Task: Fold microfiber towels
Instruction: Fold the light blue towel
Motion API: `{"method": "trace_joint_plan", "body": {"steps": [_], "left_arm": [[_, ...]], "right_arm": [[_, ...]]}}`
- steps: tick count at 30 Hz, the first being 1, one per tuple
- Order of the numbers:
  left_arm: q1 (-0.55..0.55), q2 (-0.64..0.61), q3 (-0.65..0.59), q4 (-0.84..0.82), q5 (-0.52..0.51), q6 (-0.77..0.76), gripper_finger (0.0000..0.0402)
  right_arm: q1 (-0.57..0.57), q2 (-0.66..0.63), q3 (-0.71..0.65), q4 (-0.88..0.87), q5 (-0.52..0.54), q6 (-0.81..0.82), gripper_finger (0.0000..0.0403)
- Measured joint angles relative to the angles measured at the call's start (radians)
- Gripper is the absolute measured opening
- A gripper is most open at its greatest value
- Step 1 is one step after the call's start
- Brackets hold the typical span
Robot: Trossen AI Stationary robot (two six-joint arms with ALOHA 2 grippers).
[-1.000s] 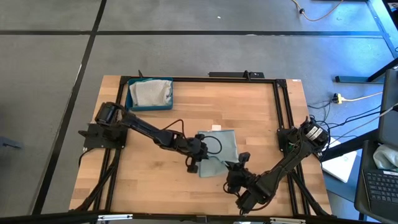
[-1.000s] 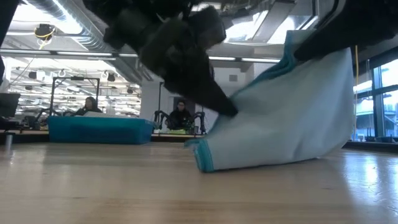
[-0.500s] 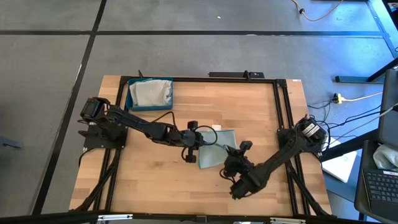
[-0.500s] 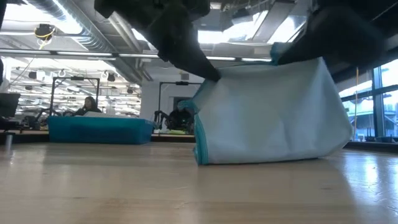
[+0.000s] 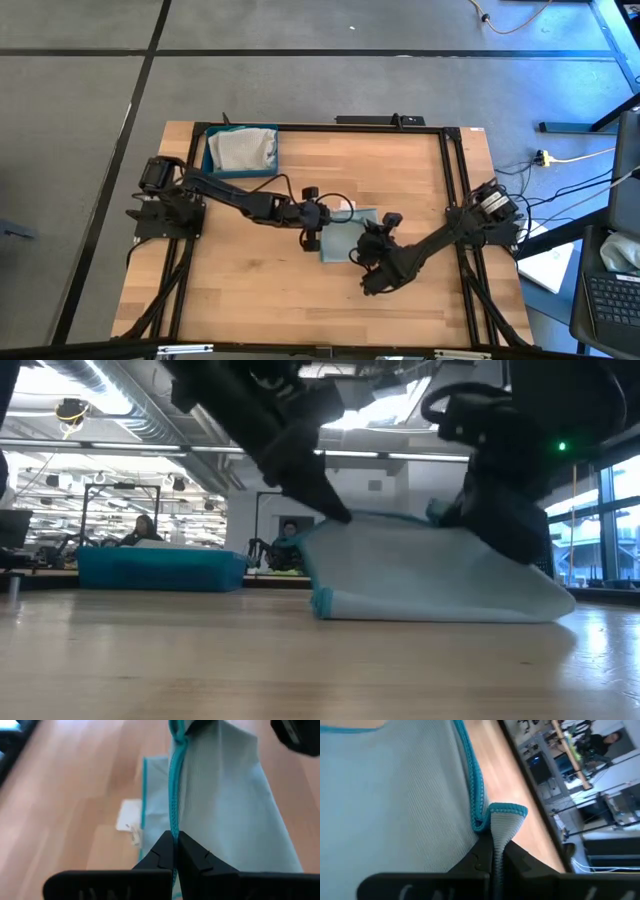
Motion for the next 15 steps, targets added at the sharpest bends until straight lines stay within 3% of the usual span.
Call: {"method": "trace_joint_plan", "body": {"steps": [8, 15], "left_arm": [[0.027, 0.116, -0.001, 0.043, 0.018, 0.000, 0.0000], [0.046, 0.139, -0.001, 0.091, -0.064, -0.006, 0.0008]], "right_arm": [[-0.046, 0.001, -0.087, 0.184, -0.036, -0.143, 0.0014], [-0.110, 0.000, -0.150, 0.243, -0.058, -0.118, 0.0016]]}}
